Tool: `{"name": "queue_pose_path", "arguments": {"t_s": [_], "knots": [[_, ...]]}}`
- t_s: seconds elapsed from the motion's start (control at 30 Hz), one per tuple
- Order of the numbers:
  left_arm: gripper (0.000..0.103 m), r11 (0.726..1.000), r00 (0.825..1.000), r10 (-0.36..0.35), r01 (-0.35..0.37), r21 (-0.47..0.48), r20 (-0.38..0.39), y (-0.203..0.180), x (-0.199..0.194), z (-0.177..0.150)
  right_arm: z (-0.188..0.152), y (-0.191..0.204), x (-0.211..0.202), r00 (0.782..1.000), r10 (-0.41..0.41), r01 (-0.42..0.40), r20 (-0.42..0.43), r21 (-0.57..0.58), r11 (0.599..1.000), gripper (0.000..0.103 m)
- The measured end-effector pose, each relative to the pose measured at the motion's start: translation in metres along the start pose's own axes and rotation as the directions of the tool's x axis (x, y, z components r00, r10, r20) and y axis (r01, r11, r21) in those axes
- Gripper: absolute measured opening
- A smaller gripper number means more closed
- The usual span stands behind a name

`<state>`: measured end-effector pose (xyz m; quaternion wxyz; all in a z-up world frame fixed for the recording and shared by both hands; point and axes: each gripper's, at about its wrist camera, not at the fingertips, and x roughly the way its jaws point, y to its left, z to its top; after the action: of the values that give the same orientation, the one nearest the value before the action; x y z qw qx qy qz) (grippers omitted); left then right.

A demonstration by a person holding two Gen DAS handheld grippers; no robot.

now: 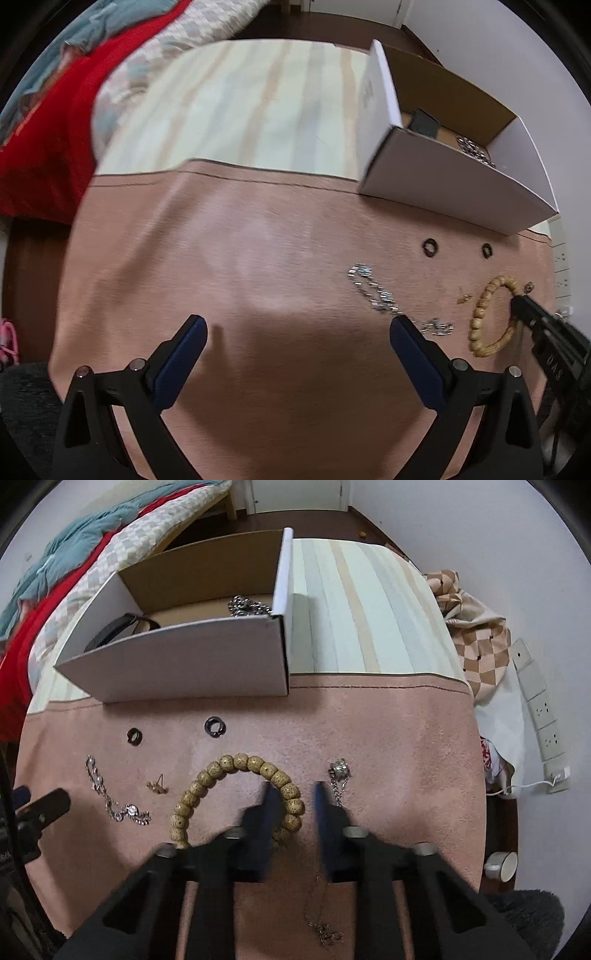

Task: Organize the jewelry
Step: 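Grasp the silver link bracelet with the left tool while the right tool grasps the wooden bead bracelet, then carry the link bracelet with the left tool into the box while the right tool drops the bead bracelet in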

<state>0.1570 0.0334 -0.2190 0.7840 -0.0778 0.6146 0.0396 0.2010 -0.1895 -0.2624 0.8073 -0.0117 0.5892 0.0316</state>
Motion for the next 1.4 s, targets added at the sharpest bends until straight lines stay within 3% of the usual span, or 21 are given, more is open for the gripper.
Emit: {"name": "queue_pose_path", "arguments": {"t_s": [0.07, 0.27, 0.4, 0.5, 0.53, 0.57, 0.63, 0.67, 1.03, 1.4], "knots": [[0.087, 1.0, 1.0, -0.024, 0.024, 0.007, -0.008, -0.006, 0.002, -0.001, -0.003, -0.005, -0.002, 1.0, 0.031, -0.031, -0.002, 0.022, 0.999, 0.009], [0.086, 0.997, 0.997, -0.075, 0.076, 0.033, -0.026, -0.026, 0.009, -0.004, -0.012, -0.018, -0.014, 0.998, 0.056, -0.057, 0.008, 0.061, 0.997, 0.009], [0.085, 0.994, 0.998, -0.059, 0.06, 0.088, -0.014, -0.044, 0.011, -0.009, -0.013, -0.017, -0.017, 0.999, 0.043, -0.044, 0.017, 0.062, 0.997, 0.009], [0.064, 0.99, 1.0, -0.027, 0.025, 0.136, 0.013, -0.054, 0.009, -0.014, -0.014, -0.018, -0.016, 0.999, 0.038, -0.039, 0.013, 0.069, 0.997, 0.009], [0.051, 0.988, 1.0, -0.021, 0.018, 0.151, 0.021, -0.056, 0.008, -0.015, -0.014, -0.018, -0.016, 0.999, 0.038, -0.039, 0.012, 0.072, 0.997, 0.009], [0.03, 0.986, 0.999, -0.013, 0.008, 0.169, 0.034, -0.058, 0.006, -0.018, -0.014, -0.019, -0.016, 0.999, 0.037, -0.038, 0.012, 0.075, 0.996, 0.009], [0.008, 0.984, 0.998, -0.046, 0.04, 0.172, 0.031, -0.057, 0.004, -0.021, -0.013, -0.019, -0.016, 0.999, 0.036, -0.037, 0.013, 0.08, 0.996, 0.009], [0.003, 0.985, 0.998, -0.06, 0.055, 0.164, 0.026, -0.057, 0.004, -0.02, -0.012, -0.02, -0.016, 0.999, 0.035, -0.037, 0.014, 0.081, 0.996, 0.009], [0.001, 0.981, 0.983, -0.183, 0.182, 0.071, 0.021, -0.007, -0.021, -0.015, -0.006, -0.017, -0.04, 0.993, 0.099, -0.105, 0.066, 0.106, 0.989, 0.009], [0.001, 0.965, 0.963, -0.256, 0.248, 0.083, 0.09, -0.002, -0.069, 0.012, 0.006, -0.003, -0.081, 0.974, 0.181, -0.194, 0.139, 0.089, 0.977, 0.009]]}}
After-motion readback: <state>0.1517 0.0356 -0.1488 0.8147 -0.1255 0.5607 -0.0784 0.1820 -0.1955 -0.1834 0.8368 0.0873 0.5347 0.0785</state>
